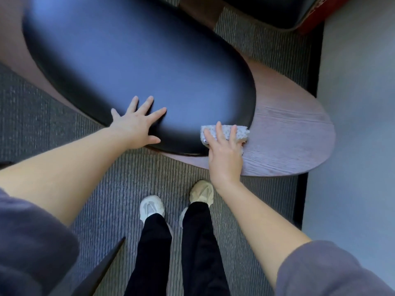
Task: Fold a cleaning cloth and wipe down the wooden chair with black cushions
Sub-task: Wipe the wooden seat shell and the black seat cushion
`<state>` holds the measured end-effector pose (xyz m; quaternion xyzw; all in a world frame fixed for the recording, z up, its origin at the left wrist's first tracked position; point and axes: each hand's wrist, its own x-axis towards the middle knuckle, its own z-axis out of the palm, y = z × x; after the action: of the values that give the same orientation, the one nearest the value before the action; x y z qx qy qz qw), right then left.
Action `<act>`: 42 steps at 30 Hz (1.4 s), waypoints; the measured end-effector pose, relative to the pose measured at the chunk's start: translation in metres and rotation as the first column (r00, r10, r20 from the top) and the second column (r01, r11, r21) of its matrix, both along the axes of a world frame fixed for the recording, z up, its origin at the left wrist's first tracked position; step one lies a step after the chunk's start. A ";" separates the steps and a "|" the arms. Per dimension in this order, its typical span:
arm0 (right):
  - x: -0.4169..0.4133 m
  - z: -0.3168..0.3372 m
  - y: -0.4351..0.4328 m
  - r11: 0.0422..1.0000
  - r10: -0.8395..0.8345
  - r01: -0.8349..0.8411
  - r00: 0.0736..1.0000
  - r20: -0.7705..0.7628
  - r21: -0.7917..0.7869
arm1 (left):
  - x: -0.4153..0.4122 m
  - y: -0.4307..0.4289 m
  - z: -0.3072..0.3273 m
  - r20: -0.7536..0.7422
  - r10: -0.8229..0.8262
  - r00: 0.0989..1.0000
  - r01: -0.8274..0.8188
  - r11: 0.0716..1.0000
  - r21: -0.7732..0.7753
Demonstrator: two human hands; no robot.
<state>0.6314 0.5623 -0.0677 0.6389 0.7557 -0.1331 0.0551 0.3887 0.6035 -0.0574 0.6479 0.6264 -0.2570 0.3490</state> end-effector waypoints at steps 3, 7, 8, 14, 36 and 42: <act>-0.018 -0.009 -0.028 0.993 0.111 -0.111 0.994 -0.006 0.041 | -0.018 -0.008 -0.001 0.006 -0.045 0.999 0.045 0.999 0.017; -0.044 -0.023 -0.040 0.960 0.262 -0.246 0.958 -0.121 0.130 | -0.043 -0.018 -0.005 0.003 -0.132 0.991 0.131 0.987 0.097; -0.049 -0.026 -0.040 0.941 0.326 -0.305 0.933 -0.150 0.149 | -0.048 -0.020 -0.007 -0.003 -0.155 0.988 0.154 0.980 0.122; -0.062 -0.040 -0.031 0.788 0.613 -0.584 0.775 -0.155 0.195 | -0.068 -0.026 -0.014 -0.022 -0.206 0.978 0.207 0.958 0.199; 0.068 0.045 0.022 0.994 0.040 -0.069 0.955 -0.294 -0.090 | 0.016 -0.010 0.026 0.018 -0.172 0.985 0.171 0.985 0.040; 0.100 0.056 0.107 0.998 -0.057 0.044 0.956 -0.287 -0.051 | 0.057 0.026 0.041 0.046 -0.176 0.983 0.175 0.984 0.019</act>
<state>0.7309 0.6695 -0.0121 0.6303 0.7360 -0.2428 -0.0450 0.4459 0.6293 -0.0163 0.7090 0.5603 -0.2667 0.3351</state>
